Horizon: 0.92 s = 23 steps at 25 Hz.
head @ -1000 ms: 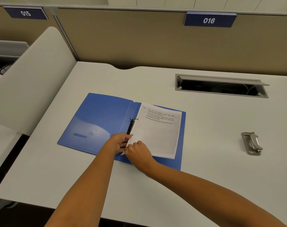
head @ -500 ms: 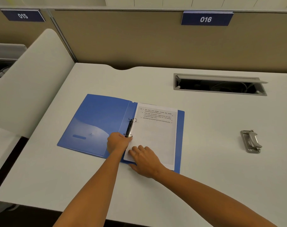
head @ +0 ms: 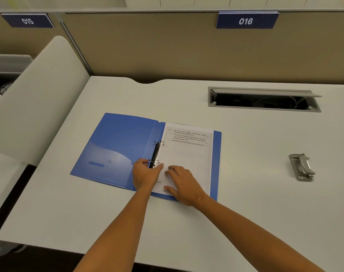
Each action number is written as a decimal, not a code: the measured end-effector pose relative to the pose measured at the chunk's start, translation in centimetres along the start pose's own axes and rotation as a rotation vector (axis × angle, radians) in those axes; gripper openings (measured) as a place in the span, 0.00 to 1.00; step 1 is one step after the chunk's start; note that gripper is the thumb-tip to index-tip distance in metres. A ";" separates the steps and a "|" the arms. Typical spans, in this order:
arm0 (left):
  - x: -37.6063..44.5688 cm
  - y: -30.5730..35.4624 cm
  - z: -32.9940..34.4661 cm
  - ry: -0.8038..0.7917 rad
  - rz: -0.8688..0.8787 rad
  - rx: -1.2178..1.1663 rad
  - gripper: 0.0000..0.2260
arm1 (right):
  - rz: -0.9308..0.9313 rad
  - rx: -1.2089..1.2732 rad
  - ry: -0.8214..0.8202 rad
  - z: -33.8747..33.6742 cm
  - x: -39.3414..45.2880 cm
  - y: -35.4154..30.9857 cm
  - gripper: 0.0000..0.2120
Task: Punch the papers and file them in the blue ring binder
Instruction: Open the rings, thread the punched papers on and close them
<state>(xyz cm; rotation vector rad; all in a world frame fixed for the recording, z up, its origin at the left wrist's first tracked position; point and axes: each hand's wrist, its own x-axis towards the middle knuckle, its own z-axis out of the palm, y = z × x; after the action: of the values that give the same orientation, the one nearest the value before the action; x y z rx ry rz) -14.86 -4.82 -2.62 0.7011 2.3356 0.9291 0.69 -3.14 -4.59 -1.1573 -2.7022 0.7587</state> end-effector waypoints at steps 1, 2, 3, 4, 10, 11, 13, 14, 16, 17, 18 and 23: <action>-0.3 0.0 0.2 0.022 0.002 -0.014 0.22 | 0.028 0.005 0.015 0.1 -0.1 0.4 0.27; -0.4 0.0 0.3 0.043 -0.003 -0.026 0.21 | 0.046 0.008 0.027 0.1 -0.2 0.8 0.27; -0.5 0.1 0.5 0.063 -0.008 -0.034 0.20 | 0.056 0.010 0.035 0.2 -0.4 1.1 0.28; -0.5 0.2 0.6 0.079 -0.010 -0.037 0.19 | 0.062 0.012 0.033 0.3 -0.5 1.5 0.28; -1.1 0.5 0.9 0.135 -0.004 -0.028 0.17 | 0.080 0.043 0.004 0.9 -0.8 2.3 0.28; -1.2 0.5 1.0 0.144 -0.003 -0.029 0.17 | 0.077 0.051 0.005 0.9 -0.8 2.4 0.28; -1.3 0.6 1.2 0.160 -0.003 -0.032 0.17 | 0.071 0.063 0.008 1.0 -0.8 2.6 0.28; -1.3 0.7 1.3 0.166 -0.007 -0.033 0.16 | 0.070 0.066 0.007 1.0 -0.8 2.7 0.28; -1.3 0.7 1.4 0.173 -0.009 -0.035 0.15 | 0.070 0.069 0.005 1.0 -0.9 2.8 0.28; -1.3 0.8 1.5 0.178 -0.005 -0.031 0.14 | 0.070 0.072 0.002 1.0 -0.9 2.8 0.28; -1.3 0.8 1.5 0.183 -0.002 -0.028 0.13 | 0.068 0.074 0.000 1.0 -0.9 2.8 0.28; -1.2 0.9 1.6 0.177 0.014 -0.005 0.12 | 0.072 0.078 0.014 0.9 -1.0 3.0 0.28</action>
<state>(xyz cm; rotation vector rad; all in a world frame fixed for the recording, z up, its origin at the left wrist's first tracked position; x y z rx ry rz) -12.75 -4.26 -2.63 0.6574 2.4838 1.0400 3.06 -2.49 -6.75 -1.2436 -2.6070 0.8541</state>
